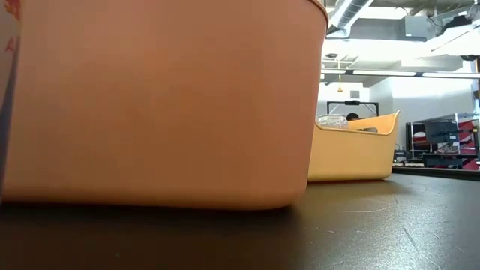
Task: Sort soda cans
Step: Put the blue soda can into the blue bin
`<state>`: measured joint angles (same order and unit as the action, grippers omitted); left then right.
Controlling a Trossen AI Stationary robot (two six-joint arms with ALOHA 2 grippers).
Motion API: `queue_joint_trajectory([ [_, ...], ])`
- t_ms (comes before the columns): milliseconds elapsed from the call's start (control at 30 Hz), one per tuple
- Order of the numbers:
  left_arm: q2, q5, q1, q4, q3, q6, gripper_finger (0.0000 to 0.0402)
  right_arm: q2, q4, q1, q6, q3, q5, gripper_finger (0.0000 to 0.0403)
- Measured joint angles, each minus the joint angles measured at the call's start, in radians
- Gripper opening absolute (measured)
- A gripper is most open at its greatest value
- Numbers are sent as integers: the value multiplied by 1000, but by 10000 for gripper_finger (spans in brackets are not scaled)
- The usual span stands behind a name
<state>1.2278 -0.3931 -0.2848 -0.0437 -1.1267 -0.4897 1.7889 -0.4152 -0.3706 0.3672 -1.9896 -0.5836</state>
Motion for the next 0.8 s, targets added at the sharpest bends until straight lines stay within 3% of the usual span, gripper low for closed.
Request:
queue_joint_trajectory([
  [167, 0, 0, 0, -1, 0, -13, 282, 0, 0, -3, 8, 0, 0, 278],
  [300, -5, 7, -1, 1, -2, -7, 364, 1, -7, -3, 12, 1, 21, 278],
  [367, -8, 5, -1, 0, -2, -4, 385, 2, -13, -3, 11, 2, 20, 278],
  [800, -130, -105, -79, 166, -2, 48, 368, 0, -23, -2, 5, 1, 7, 277],
])
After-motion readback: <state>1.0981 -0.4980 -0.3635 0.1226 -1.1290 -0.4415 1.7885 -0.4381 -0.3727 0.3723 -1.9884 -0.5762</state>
